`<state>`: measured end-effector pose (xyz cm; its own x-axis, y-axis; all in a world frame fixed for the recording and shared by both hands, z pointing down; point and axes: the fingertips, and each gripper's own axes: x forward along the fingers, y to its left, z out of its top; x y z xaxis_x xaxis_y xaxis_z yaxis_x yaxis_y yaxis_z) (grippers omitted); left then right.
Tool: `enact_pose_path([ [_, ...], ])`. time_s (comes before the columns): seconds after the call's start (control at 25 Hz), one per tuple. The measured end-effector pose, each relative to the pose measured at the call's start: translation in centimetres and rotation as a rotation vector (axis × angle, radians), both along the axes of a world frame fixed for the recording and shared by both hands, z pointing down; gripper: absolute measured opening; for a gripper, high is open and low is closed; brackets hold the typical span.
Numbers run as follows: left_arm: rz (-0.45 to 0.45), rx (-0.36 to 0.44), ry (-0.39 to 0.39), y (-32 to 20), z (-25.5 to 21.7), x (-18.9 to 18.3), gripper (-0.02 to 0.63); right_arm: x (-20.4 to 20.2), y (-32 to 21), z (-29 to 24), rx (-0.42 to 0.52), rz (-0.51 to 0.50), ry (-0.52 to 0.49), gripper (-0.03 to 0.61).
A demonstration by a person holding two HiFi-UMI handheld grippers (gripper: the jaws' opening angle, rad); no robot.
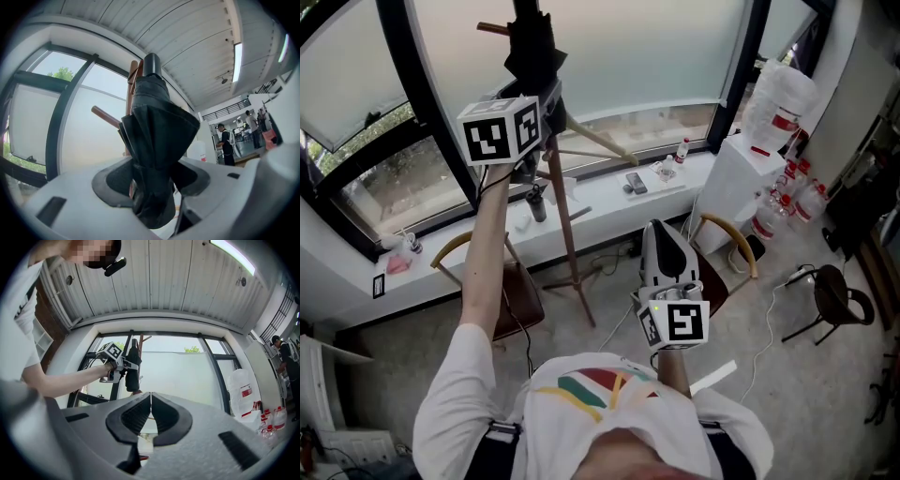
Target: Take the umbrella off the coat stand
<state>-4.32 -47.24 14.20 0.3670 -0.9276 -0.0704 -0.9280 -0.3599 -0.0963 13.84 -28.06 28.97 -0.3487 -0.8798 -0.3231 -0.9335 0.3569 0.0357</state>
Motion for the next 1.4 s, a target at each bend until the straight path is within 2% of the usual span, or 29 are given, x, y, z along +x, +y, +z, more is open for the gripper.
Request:
enact_pose_path([
  [0.36, -0.014, 0.081, -0.008, 2.0, -5.0, -0.8, 0.235, -0.6, 0.7, -0.8, 0.028, -0.021, -0.006, 0.000],
  [0.64, -0.034, 0.135, 0.027, 5.0, -6.0, -2.2, 0.235, -1.0, 1.3, -1.4, 0.040, -0.045, 0.010, 0.000],
  [0.84, -0.061, 0.192, 0.066, 8.5, -4.9, -3.4, 0.235, -2.0, 1.2, -1.2, 0.034, -0.064, 0.027, 0.000],
  [1.2, -0.089, 0.285, 0.062, 15.5, -0.2, -2.9, 0.235, -4.5, 1.3, -0.5, 0.029, -0.115, 0.080, 0.000],
  [1.4, -0.122, 0.291, 0.055, 17.8, 3.5, -2.2, 0.236, -5.9, 1.2, -0.2, 0.033, -0.139, 0.106, 0.000],
])
